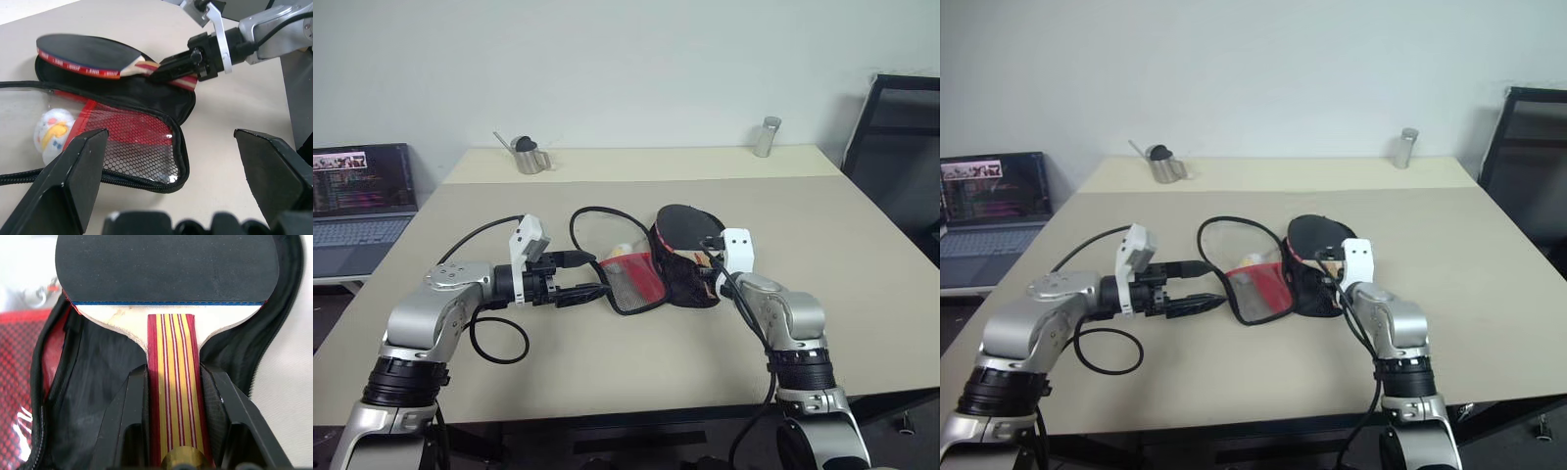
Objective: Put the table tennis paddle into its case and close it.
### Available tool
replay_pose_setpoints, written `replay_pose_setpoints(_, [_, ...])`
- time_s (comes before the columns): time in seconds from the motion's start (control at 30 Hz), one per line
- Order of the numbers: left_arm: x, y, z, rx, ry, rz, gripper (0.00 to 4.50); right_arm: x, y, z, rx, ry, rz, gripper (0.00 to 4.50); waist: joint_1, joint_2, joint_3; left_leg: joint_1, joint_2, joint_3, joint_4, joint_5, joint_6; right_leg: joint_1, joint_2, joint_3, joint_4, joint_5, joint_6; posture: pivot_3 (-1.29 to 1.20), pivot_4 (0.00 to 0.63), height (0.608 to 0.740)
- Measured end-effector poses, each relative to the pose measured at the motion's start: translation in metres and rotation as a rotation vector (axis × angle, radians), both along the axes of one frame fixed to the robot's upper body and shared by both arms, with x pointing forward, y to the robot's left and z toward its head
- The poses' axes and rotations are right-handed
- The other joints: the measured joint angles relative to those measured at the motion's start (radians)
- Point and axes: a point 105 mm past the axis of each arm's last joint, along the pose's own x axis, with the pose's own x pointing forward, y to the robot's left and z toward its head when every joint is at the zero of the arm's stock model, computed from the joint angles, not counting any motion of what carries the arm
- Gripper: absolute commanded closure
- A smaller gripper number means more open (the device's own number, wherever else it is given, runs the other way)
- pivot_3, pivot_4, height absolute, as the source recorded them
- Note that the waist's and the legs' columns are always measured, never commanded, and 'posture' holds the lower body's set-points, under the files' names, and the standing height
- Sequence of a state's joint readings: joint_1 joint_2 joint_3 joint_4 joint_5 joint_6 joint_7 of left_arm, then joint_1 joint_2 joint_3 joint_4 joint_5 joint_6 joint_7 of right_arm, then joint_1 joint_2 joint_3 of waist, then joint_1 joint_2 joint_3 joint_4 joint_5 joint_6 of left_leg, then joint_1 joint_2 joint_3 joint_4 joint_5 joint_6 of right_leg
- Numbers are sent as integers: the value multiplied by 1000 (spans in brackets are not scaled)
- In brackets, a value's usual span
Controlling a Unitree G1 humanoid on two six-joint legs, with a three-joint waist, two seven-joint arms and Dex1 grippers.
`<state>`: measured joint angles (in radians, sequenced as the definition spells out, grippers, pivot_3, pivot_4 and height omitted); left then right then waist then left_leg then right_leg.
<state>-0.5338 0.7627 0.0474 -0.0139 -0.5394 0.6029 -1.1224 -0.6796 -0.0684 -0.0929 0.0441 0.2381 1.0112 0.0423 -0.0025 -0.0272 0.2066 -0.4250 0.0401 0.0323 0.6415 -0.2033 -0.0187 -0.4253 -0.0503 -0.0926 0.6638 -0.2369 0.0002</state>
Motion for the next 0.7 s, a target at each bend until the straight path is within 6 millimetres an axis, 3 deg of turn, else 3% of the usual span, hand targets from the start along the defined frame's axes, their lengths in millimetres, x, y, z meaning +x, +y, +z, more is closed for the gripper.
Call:
replay_pose_setpoints(0.2, [-1,-2,1,3,-9,-6,0,1,1,-6,5,17,-9,3397,0,0,0,0,0,0,0,0,0,0,0,0,0,0,0,0,150,740])
replay_pose_setpoints(0.53, [-1,-2,1,3,-9,-6,0,4,4,0,17,-19,-21,34,0,0,0,0,0,0,0,0,0,0,0,0,0,0,0,0,150,740])
replay_pose_setpoints(0.7, [-1,-2,1,4,-9,-5,0,0,11,1,52,-5,18,34,0,0,0,0,0,0,0,0,0,0,0,0,0,0,0,0,150,740])
